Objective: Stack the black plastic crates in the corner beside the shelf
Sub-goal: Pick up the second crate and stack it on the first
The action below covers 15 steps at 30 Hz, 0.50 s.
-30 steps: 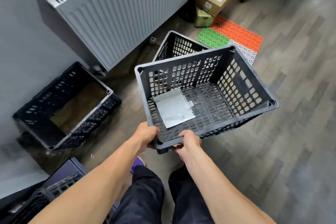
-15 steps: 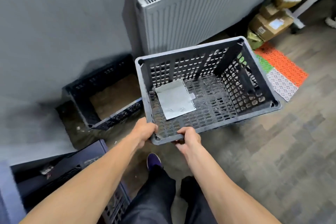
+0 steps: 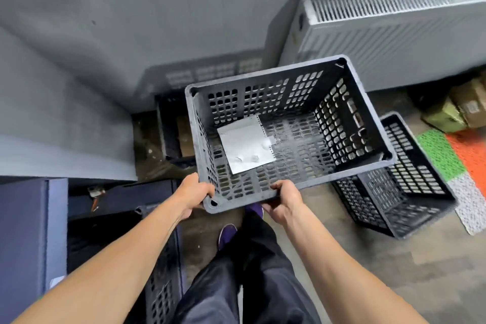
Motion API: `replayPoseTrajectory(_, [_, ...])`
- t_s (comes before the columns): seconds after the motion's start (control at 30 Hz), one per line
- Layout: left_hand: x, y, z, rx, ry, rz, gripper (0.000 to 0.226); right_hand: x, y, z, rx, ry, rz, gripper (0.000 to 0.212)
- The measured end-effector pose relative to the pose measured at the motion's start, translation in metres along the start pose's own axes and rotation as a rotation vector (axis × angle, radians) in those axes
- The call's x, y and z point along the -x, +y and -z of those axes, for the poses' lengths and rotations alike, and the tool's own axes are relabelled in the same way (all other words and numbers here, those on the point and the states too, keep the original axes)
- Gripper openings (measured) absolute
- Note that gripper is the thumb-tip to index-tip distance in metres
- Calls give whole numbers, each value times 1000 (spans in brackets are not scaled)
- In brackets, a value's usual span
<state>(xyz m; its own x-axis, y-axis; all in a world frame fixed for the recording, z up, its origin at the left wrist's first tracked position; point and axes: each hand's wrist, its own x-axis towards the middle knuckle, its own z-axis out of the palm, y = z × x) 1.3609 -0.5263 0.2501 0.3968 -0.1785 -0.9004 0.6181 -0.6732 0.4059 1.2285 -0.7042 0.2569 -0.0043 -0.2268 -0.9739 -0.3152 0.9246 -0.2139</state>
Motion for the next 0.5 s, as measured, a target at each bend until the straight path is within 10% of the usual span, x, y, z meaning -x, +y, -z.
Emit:
replayPoseTrajectory(0.4, [-31,-9,66,42,145,16,90,-50,24,-76,122,-144,-132,24])
replayPoseTrajectory(0.5, [-23,0,81,27,175,21,57,-48,38,-91,116,-165,-183,22])
